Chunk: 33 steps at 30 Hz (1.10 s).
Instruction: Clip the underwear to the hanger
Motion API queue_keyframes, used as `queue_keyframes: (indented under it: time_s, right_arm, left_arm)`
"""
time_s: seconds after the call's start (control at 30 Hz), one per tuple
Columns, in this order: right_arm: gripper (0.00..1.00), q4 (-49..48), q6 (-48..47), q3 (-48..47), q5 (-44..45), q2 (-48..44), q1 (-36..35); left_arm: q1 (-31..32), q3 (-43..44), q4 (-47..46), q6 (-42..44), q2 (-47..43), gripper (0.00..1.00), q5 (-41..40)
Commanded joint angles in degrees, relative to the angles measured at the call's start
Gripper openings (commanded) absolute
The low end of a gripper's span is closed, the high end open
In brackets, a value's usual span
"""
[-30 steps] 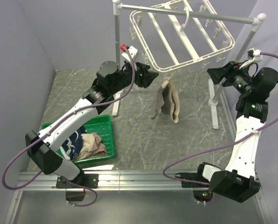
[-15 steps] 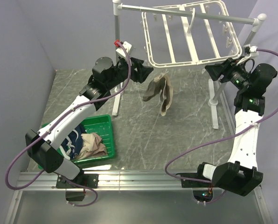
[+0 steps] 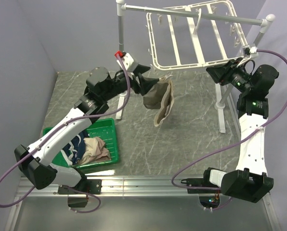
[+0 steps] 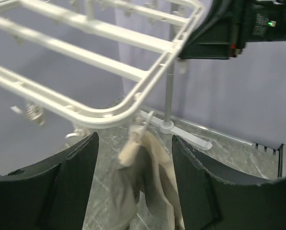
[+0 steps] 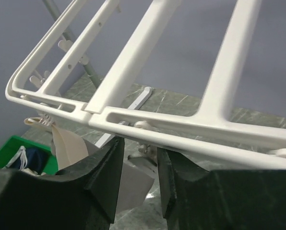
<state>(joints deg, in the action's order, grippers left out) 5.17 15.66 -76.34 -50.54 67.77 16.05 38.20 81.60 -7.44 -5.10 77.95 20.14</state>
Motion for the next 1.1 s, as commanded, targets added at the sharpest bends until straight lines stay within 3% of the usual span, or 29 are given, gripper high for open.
queue_keyframes:
  time_s: [0.0,0.13,0.27,0.37,0.5,0.73,1.07]
  right_arm:
    - [0.38,-3.0,1.7,0.6,-0.3,-2.7,-1.2]
    - [0.27,-0.8,1.1,0.3,2.5,-4.0,-3.3]
    - [0.07,4.3,0.6,-1.4,7.2,-4.3,-5.6]
    - [0.0,5.9,1.0,-1.7,9.8,-4.7,-7.1]
    - [0.0,8.4,0.7,-2.8,13.7,-5.1,-8.8]
    - [0.0,14.2,2.4,-5.7,19.4,-4.2,-10.5]
    - [0.0,16.4,2.5,-6.3,23.6,-4.8,-12.9]
  left_arm:
    - [4.1,-1.4,-1.4,7.1,-1.2,0.67,-0.6]
    - [11.5,-0.6,-1.2,11.4,0.8,0.66,-6.6]
    - [15.8,2.9,-1.3,12.7,6.6,0.62,-14.1]
    - [18.5,5.6,-3.2,14.6,10.3,0.61,-18.1]
    - [22.0,10.0,-6.3,18.2,15.1,0.63,-22.1]
    - [23.5,22.3,-3.1,19.3,25.9,0.61,-30.4]
    - [24.4,28.9,-5.7,22.9,32.9,0.6,-36.2]
